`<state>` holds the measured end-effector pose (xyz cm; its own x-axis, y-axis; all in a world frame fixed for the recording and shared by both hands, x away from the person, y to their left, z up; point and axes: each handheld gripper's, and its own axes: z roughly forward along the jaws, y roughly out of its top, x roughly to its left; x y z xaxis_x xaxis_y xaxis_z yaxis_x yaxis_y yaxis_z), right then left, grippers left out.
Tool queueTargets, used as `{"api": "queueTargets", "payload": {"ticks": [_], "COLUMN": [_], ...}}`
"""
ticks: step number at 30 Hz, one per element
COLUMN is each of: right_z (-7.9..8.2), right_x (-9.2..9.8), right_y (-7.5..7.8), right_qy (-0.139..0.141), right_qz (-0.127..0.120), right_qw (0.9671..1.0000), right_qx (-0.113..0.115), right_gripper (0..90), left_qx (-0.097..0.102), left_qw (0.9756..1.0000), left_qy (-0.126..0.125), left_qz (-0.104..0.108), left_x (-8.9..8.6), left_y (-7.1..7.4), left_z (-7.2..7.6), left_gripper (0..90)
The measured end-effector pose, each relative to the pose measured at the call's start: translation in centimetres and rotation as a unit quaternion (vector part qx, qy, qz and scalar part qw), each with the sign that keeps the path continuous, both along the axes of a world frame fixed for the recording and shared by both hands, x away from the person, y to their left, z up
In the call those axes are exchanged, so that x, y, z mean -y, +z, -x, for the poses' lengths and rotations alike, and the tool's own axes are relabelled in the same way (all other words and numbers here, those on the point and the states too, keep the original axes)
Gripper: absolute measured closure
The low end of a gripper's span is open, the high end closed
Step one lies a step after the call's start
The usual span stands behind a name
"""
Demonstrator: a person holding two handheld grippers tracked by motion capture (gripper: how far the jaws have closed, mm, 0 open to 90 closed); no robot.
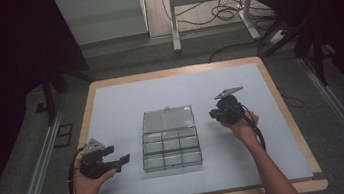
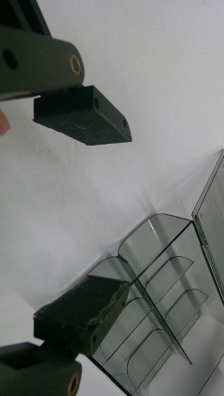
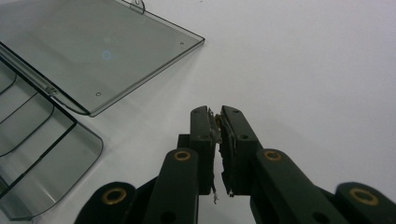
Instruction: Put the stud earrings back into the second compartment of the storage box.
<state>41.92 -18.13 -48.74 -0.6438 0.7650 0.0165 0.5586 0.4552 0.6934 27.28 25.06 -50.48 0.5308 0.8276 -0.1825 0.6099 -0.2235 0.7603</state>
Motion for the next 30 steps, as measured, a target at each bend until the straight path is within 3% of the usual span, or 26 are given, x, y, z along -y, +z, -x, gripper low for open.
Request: {"api": "queueTargets", "payload": {"ticks": [30], "right_z": [1.6], "right_x": [-1.1], "right_y": [1.4], "right_qy": [0.025], "right_qz": [-0.016], "right_qw": [0.9993], "right_qx": [0.024], "right_gripper": [82.7], "left_qx": [-0.001], "left_qw": [1.0000], "left_qy": [-0.004], "left_qz": [-0.002], "left_x": [0.2], "left_y": [0.0], "left_z": [0.0], "left_gripper": [24.8]}}
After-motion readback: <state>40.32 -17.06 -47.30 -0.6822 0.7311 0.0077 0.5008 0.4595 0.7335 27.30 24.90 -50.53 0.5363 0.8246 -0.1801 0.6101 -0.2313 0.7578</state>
